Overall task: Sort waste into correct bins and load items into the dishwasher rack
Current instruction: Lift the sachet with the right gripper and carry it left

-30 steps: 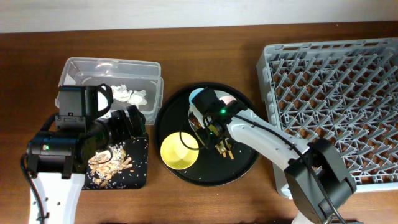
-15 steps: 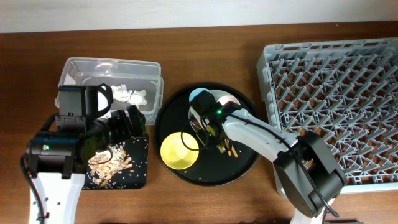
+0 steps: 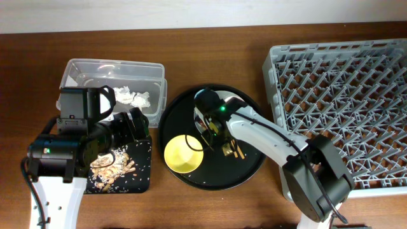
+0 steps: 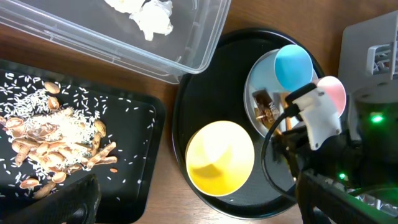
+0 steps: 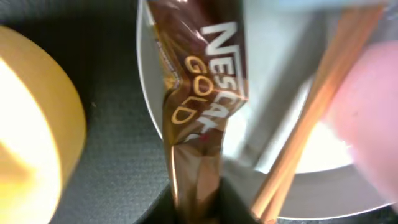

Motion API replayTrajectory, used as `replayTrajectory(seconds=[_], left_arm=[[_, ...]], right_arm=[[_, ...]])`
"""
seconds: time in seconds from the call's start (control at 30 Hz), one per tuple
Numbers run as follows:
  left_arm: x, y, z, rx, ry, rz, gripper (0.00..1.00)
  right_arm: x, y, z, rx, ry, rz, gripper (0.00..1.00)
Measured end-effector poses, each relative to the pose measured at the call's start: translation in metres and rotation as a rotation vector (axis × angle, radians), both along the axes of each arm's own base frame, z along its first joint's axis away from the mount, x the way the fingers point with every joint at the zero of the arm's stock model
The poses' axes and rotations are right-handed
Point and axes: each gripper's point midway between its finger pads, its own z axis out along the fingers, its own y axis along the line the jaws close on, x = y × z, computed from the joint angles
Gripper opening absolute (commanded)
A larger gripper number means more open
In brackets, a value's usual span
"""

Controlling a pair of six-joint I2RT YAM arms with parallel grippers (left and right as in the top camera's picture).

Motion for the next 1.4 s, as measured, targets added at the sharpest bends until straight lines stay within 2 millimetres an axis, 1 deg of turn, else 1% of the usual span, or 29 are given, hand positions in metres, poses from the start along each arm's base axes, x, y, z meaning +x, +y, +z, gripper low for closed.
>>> replayTrajectory(seconds=[0.07, 0.13, 0.3, 0.4, 0.5, 0.57, 0.6, 0.63, 0.67, 0.7, 0.73, 0.8, 0.87, 0.93, 0.97, 1.07, 1.17, 1.23, 1.3, 1.33, 1.4], left_arm=[[0.000, 0.000, 0.000, 0.000, 0.000, 0.000, 0.99], [0.000, 0.000, 0.000, 0.000, 0.000, 0.000, 0.99], [0.000, 0.000, 0.000, 0.000, 0.000, 0.000, 0.99], [0.000, 0.000, 0.000, 0.000, 0.001, 0.000, 0.99], [0.000, 0.000, 0.000, 0.000, 0.000, 0.000, 1.00], [0.000, 0.000, 0.000, 0.000, 0.000, 0.000, 0.99], [0.000, 0.000, 0.000, 0.000, 0.000, 0.000, 0.99], [0.000, 0.000, 0.000, 0.000, 0.000, 0.000, 0.99], [0.000, 0.000, 0.000, 0.000, 0.000, 0.000, 0.99], [0.000, 0.000, 0.000, 0.000, 0.000, 0.000, 0.99], [0.000, 0.000, 0.000, 0.000, 0.000, 0.000, 0.99], [0.000, 0.000, 0.000, 0.000, 0.000, 0.000, 0.99], [0.000, 0.000, 0.000, 0.000, 0.000, 0.000, 0.99], [0.000, 0.000, 0.000, 0.000, 0.000, 0.000, 0.99], [0.000, 0.000, 0.000, 0.000, 0.000, 0.000, 0.99], [0.000, 0.000, 0.000, 0.000, 0.000, 0.000, 0.99], [0.000, 0.000, 0.000, 0.000, 0.000, 0.000, 0.99], [0.000, 0.000, 0.000, 0.000, 0.000, 0.000, 0.99], [0.000, 0.000, 0.000, 0.000, 0.000, 0.000, 1.00], [0.000, 0.000, 0.000, 0.000, 0.000, 0.000, 0.99], [0.000, 0.000, 0.000, 0.000, 0.000, 0.000, 0.99]], right_arm=[[0.004, 0.003, 0.005, 0.010, -0.012, 0.000, 0.04], [0.004, 0.005, 0.008, 0.016, -0.005, 0.003, 0.04], [-0.011, 0.005, 0.017, 0.022, 0.074, 0.008, 0.04], [-0.014, 0.005, 0.024, 0.022, 0.090, 0.009, 0.04], [-0.019, 0.004, 0.046, 0.039, 0.082, 0.011, 0.04], [-0.019, 0.002, 0.069, 0.070, 0.040, 0.009, 0.04], [-0.019, 0.000, 0.087, 0.094, 0.007, 0.007, 0.04], [-0.019, -0.003, 0.097, 0.107, -0.012, 0.002, 0.04], [-0.017, -0.011, 0.115, 0.124, -0.050, -0.014, 0.04], [-0.014, -0.022, 0.127, 0.128, -0.080, -0.040, 0.04], [-0.012, -0.031, 0.135, 0.125, -0.098, -0.061, 0.04], [-0.003, -0.063, 0.147, 0.096, -0.139, -0.142, 0.04], [0.008, -0.099, 0.149, 0.039, -0.161, -0.232, 0.04], [0.021, -0.138, 0.148, -0.025, -0.179, -0.333, 0.04], [0.025, -0.154, 0.148, -0.044, -0.184, -0.370, 0.04], [0.033, -0.194, 0.143, -0.089, -0.179, -0.464, 0.04], [0.037, -0.222, 0.136, -0.130, -0.160, -0.511, 0.04], [0.038, -0.230, 0.133, -0.119, -0.147, -0.535, 0.04], [0.037, -0.222, 0.131, -0.047, -0.122, -0.536, 0.04], [0.037, -0.214, 0.131, -0.001, -0.106, -0.527, 0.04], [0.034, -0.186, 0.131, 0.129, -0.060, -0.486, 0.04]])
